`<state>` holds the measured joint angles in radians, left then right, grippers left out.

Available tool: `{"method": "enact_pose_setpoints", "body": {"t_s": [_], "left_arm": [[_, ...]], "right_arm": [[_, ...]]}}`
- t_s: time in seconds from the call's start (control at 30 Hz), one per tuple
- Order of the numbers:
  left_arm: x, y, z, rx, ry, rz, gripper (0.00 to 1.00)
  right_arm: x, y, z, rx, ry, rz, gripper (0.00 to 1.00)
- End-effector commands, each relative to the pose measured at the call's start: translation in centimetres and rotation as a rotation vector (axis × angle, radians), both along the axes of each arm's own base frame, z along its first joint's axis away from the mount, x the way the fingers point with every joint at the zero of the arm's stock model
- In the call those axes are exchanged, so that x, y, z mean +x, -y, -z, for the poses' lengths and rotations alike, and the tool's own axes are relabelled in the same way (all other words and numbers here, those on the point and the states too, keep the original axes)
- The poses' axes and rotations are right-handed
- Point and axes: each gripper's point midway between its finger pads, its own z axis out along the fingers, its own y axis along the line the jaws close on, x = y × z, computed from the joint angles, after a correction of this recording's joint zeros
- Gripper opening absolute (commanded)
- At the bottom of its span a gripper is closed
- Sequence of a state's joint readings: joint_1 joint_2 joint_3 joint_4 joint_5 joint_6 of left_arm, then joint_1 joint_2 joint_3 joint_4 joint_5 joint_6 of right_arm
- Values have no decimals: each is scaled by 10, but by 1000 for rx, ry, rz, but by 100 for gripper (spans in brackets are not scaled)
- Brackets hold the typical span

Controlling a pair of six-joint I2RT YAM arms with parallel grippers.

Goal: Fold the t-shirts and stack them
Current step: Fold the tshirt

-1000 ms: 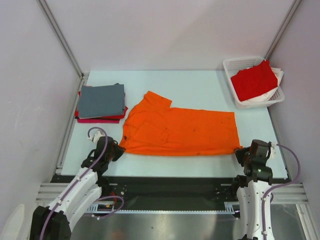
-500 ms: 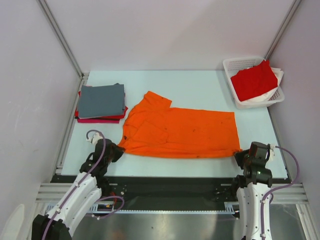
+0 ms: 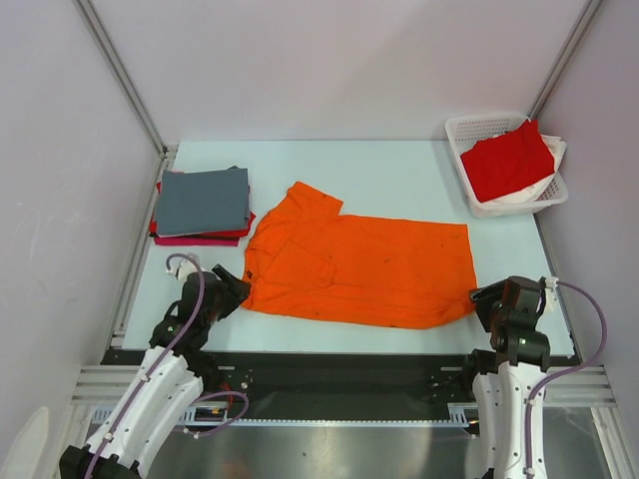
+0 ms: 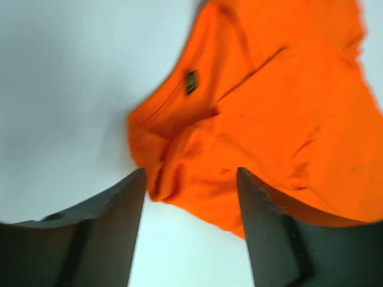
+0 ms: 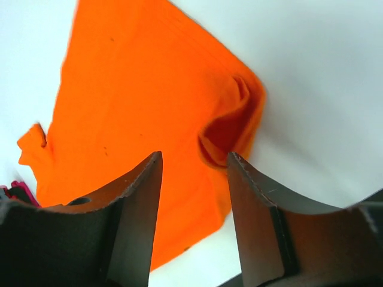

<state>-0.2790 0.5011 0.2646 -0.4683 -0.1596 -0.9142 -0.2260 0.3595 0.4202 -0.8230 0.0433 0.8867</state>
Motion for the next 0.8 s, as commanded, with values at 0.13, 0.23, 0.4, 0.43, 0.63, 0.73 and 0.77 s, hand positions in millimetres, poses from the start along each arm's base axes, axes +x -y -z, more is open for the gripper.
{"method": "enact_pose_setpoints", "body": {"t_s": [0.13,0.23,0.4,0.43,0.63,0.73,0.77], "left_arm": [[44,0,-107,104,219,64,83],[67,8,-137,136,276,106,99],[114,34,-164,126,334,200,100],[127,41,-183,125,387,226,100],[205,68,-179,165,358,293,100],[245,77,-170,207,332,314,100],[255,79,-162,216,317,321,100]], "right_arm": [[54,12,-69,-158,127,-124,51],[75,19,-92,-240,139,-155,52],[111,15,-114,-344,176,-264,52],[122,9,-111,-345,163,-303,51],[164,2,-93,-408,104,-400,50],[184,5,-89,-447,95,-415,50],[192,6,-83,-450,76,-426,50]]}}
